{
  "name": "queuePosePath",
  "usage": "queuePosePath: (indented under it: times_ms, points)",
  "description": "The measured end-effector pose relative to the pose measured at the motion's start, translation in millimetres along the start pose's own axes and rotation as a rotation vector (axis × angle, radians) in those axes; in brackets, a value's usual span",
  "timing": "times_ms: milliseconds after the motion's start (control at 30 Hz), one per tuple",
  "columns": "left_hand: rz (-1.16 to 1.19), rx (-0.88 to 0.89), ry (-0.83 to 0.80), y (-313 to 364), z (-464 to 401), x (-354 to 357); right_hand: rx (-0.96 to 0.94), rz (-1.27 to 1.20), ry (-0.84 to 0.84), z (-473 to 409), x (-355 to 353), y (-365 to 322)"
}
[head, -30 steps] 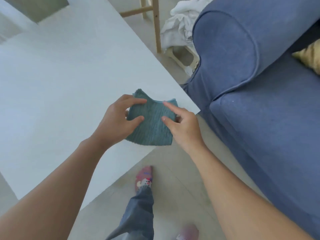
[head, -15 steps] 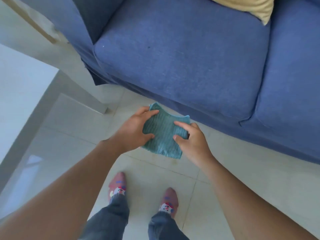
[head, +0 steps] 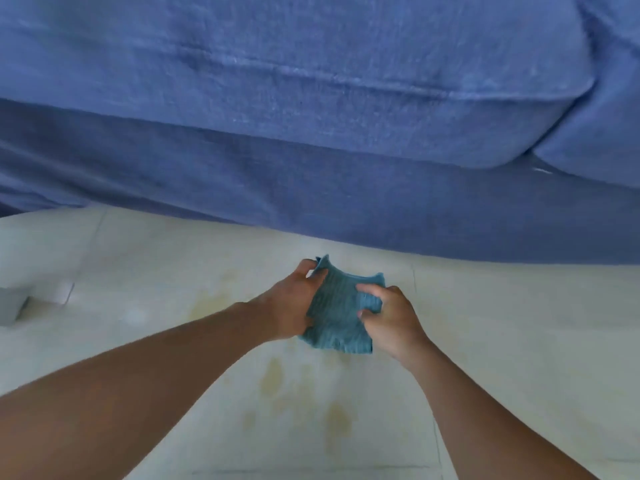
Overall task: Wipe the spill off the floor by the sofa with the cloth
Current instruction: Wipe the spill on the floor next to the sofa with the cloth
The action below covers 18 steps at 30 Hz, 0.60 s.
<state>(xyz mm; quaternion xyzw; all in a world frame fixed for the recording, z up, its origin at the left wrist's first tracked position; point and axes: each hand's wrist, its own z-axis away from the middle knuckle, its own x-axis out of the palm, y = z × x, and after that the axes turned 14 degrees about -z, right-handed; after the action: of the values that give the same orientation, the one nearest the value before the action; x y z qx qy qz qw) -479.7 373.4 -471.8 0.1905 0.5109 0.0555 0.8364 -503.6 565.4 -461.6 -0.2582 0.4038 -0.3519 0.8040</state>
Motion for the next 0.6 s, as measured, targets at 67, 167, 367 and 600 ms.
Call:
queuePosePath:
  times_ms: [67, 167, 367, 600]
  points:
    - [-0.089, 0.049, 0.013, -13, -29, 13, -0.002, -0.042, 0.027, -29, 8, 19]
    - [-0.168, 0.072, 0.003, -29, -57, 15, -0.018, -0.105, 0.040, -60, 16, 27]
    - [-0.176, 0.048, -0.018, -14, -49, -11, 0.010, -0.071, -0.006, -44, 6, 0]
    - [-0.118, 0.047, -0.011, 10, -57, 25, 0.017, 0.036, 0.108, -40, -4, 28]
